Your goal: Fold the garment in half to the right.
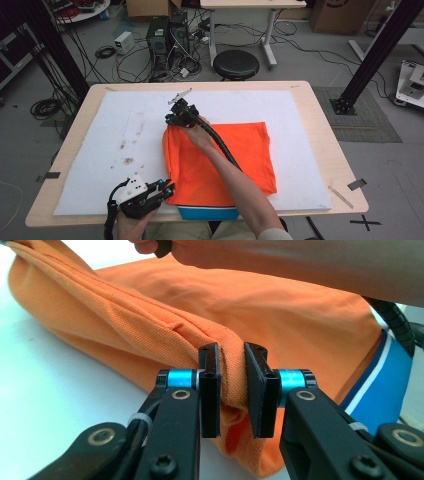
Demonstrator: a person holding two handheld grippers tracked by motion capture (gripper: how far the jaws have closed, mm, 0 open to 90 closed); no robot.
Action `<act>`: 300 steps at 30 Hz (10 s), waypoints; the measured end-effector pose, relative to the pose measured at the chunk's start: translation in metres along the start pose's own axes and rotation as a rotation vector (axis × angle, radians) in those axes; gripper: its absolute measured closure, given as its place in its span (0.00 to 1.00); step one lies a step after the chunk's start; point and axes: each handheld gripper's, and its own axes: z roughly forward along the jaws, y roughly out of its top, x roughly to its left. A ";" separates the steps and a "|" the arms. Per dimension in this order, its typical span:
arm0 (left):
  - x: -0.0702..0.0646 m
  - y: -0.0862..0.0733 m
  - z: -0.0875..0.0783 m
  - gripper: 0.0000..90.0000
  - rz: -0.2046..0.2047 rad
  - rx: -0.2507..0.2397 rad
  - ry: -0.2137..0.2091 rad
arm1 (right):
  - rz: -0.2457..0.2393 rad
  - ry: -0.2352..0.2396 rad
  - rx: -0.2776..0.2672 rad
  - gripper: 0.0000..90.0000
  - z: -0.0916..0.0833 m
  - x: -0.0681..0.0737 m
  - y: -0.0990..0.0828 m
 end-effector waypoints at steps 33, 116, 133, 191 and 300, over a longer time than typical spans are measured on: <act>-0.037 0.028 0.049 0.87 0.064 0.028 -0.048 | 0.080 -0.052 -0.052 0.97 -0.055 -0.041 -0.035; -0.115 0.083 0.173 0.87 0.118 0.124 -0.224 | 0.212 -0.177 -0.053 0.97 -0.155 -0.131 -0.131; -0.128 0.091 0.199 0.87 0.130 0.160 -0.248 | 0.244 -0.200 -0.033 0.97 -0.171 -0.150 -0.148; -0.053 0.062 0.130 0.63 0.064 0.093 -0.001 | 0.346 -0.183 0.054 0.94 -0.235 -0.068 -0.242; 0.056 0.024 0.008 0.30 0.016 -0.021 0.265 | 0.337 -0.348 -0.316 0.23 -0.288 -0.006 -0.291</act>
